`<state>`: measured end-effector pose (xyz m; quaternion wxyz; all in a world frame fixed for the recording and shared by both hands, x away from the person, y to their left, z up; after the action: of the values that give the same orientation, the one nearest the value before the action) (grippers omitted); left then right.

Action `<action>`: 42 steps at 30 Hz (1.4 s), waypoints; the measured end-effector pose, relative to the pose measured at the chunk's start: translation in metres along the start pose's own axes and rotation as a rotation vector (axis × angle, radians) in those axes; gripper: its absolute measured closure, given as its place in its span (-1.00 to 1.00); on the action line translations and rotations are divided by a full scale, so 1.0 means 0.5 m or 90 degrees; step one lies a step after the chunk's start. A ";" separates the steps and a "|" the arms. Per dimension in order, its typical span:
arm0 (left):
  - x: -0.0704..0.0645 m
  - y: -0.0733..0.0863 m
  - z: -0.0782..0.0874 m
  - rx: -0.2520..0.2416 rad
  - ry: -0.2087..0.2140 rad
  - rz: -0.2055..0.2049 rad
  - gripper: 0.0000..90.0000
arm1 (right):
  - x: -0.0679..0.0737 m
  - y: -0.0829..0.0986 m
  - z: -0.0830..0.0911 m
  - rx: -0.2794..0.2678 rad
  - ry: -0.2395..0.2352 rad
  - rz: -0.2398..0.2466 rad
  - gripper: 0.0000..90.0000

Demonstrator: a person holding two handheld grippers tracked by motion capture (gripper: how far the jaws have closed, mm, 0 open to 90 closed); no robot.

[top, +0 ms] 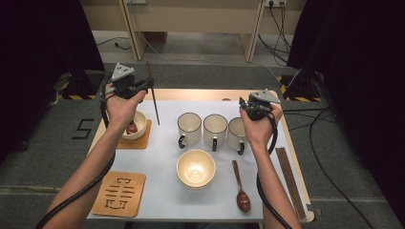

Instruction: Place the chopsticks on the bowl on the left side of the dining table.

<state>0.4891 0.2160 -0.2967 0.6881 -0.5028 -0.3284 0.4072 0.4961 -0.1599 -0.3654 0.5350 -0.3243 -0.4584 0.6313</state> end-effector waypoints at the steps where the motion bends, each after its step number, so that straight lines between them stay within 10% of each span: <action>1: 0.000 0.001 0.002 0.001 0.001 0.000 0.85 | -0.002 0.001 0.002 0.000 0.002 0.002 0.38; 42: 0.055 0.076 0.123 0.000 -0.041 0.008 0.85 | -0.060 0.100 0.093 -0.032 0.004 -0.043 0.37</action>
<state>0.4395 0.2729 -0.3150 0.6746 -0.4915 -0.3476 0.4272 0.4418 -0.2004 -0.3968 0.5490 -0.3244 -0.4830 0.6001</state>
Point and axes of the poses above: each handheld gripper's, and its own axes: z roughly backward along the jaws, y roughly out of its underside, x roughly to its left, the point moved 2 cm from there along -z, roughly forward along the jaws, and after that the axes turned 7 degrees about -z, right-handed, at the moved point
